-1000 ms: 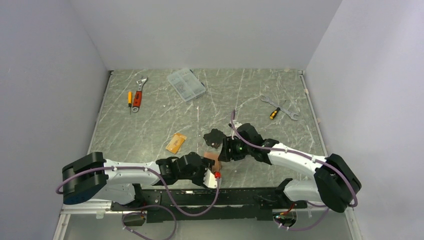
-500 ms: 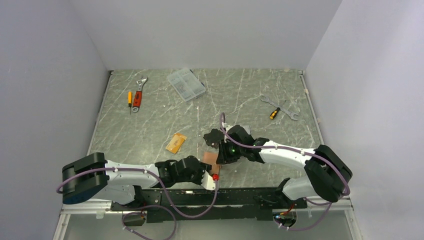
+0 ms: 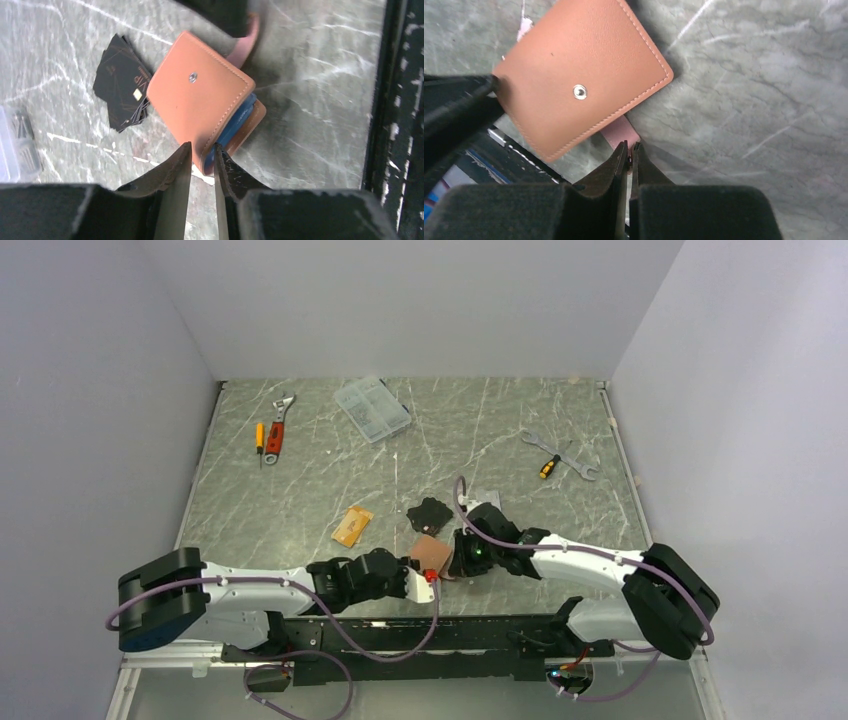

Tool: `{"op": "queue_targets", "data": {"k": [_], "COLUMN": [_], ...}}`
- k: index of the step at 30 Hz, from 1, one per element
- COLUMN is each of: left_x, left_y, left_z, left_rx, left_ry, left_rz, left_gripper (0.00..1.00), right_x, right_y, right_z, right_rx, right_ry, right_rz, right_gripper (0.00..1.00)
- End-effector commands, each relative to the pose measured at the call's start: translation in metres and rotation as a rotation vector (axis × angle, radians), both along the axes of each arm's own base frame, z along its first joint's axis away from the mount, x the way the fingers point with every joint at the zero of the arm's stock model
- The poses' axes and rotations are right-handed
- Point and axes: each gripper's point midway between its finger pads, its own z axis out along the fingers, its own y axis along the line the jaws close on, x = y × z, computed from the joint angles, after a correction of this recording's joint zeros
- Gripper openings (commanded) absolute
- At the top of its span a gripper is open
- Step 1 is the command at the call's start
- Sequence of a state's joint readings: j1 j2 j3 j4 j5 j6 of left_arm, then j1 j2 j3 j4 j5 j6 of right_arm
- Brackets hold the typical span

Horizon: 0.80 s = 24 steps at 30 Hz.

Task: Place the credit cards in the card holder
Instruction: Open the card holder at the center of the board.

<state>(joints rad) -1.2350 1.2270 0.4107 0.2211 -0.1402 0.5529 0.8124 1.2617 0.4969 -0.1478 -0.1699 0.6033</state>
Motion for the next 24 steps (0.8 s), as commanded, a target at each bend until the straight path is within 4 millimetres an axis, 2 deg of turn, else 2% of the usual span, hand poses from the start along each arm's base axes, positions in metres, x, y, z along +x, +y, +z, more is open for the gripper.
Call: {"op": "queue_targets", "data": {"k": [1,8,16,18,20,22,24], "left_x": [0.023,0.061,0.053,0.048,0.037,0.020,0.006], "left_y": [-0.001,0.017,0.008,0.003,-0.005,-0.015,-0.024], "left_z": [0.030,0.046,0.053,0.055,0.060,0.060,0.056], "left_rx": [-0.115,-0.227,-0.287,-0.294,-0.304,-0.304,-0.289], "left_ry": [0.037,0.193,0.327,0.357,0.399,0.458,0.471], "left_rz": [0.179,0.432,0.456,0.428,0.364,0.271,0.197], "left_gripper": [0.27,0.25,0.34,0.43,0.59,0.80,0.87], "right_x": [-0.002,-0.007,-0.008,-0.010,-0.009,-0.007,-0.003], "right_y": [-0.008,-0.011,-0.008,-0.007,-0.005,-0.002,0.000], "right_z": [-0.001,-0.003,0.004,0.008,0.013,0.020,0.028], "right_rx": [-0.002,-0.004,-0.018,-0.010,-0.004,0.006,0.010], "right_ry": [-0.013,-0.012,-0.033,-0.038,-0.052,-0.070,-0.084], "right_rz": [-0.028,-0.005,0.032,0.040,0.041,0.047,0.051], "right_gripper": [0.00,0.00,0.00,0.00,0.00,0.00,0.00]}}
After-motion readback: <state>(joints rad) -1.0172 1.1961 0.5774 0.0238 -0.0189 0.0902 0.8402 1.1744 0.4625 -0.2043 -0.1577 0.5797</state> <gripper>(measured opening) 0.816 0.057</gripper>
